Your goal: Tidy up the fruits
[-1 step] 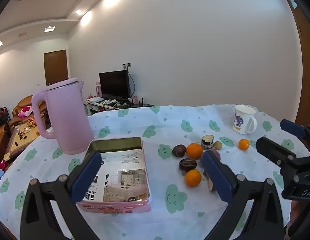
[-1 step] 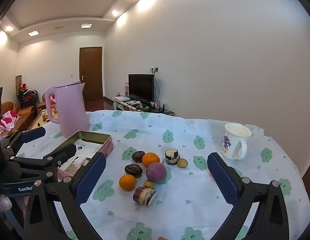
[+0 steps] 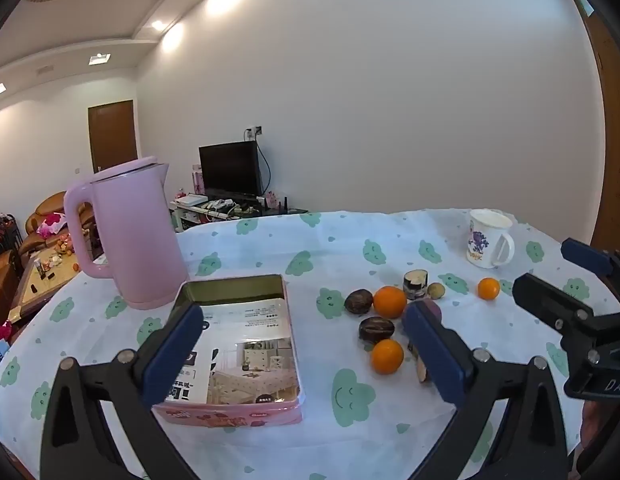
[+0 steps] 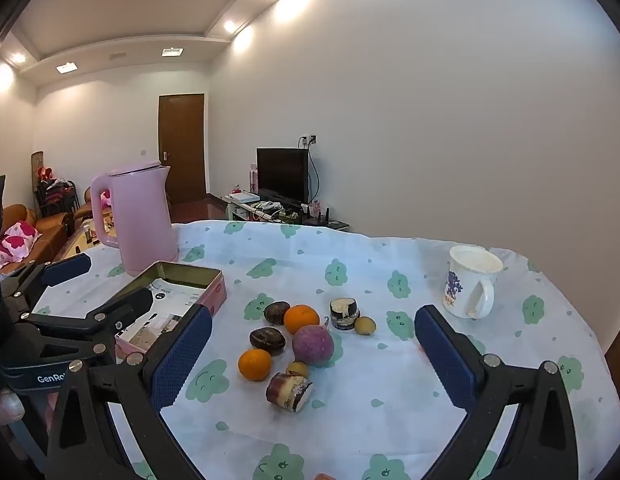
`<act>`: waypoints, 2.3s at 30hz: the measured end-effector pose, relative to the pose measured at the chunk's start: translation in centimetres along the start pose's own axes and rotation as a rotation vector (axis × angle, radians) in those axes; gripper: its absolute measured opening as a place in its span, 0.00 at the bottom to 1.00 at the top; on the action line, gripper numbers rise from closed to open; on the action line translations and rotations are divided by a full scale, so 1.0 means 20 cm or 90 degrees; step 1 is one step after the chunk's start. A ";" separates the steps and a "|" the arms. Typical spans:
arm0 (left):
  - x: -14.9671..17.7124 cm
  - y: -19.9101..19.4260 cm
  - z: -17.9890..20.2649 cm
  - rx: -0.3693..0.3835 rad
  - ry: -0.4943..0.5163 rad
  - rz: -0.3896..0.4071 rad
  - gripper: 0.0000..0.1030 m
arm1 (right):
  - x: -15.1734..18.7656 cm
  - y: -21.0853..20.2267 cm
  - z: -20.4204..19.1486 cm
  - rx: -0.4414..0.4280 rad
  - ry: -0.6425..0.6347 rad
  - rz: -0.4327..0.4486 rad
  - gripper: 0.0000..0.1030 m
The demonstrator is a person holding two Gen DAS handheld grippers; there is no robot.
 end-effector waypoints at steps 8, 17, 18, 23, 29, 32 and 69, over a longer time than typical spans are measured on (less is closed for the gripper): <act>0.00 0.01 0.01 -0.007 0.006 0.001 1.00 | 0.01 -0.01 0.00 0.004 -0.013 -0.001 0.99; -0.01 0.01 -0.02 0.000 -0.004 -0.003 1.00 | 0.02 -0.01 0.00 0.004 -0.008 -0.006 0.99; -0.01 0.00 -0.01 -0.001 -0.003 -0.002 1.00 | 0.02 -0.02 -0.01 0.004 -0.008 -0.006 0.99; -0.01 -0.01 -0.01 -0.001 -0.004 0.000 1.00 | 0.01 -0.02 -0.01 0.004 -0.008 -0.007 0.99; -0.01 -0.02 -0.03 -0.001 -0.006 0.002 1.00 | 0.02 -0.03 -0.02 0.003 -0.006 -0.008 0.99; -0.01 -0.02 -0.03 0.000 -0.007 0.002 1.00 | 0.01 -0.03 -0.02 0.003 -0.005 -0.008 0.99; -0.02 -0.03 -0.05 -0.002 -0.008 0.000 1.00 | 0.05 -0.01 -0.03 -0.003 0.005 -0.016 0.99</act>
Point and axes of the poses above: each gripper's, at about its wrist camera, not at the fingertips, and y roughly the way its jaws point, z to its right, x to its underside, the point moved 3 cm from there along y, roughly the way its jaws point, and after that the axes turned 1 degree about -y, right-handed, at the moved point
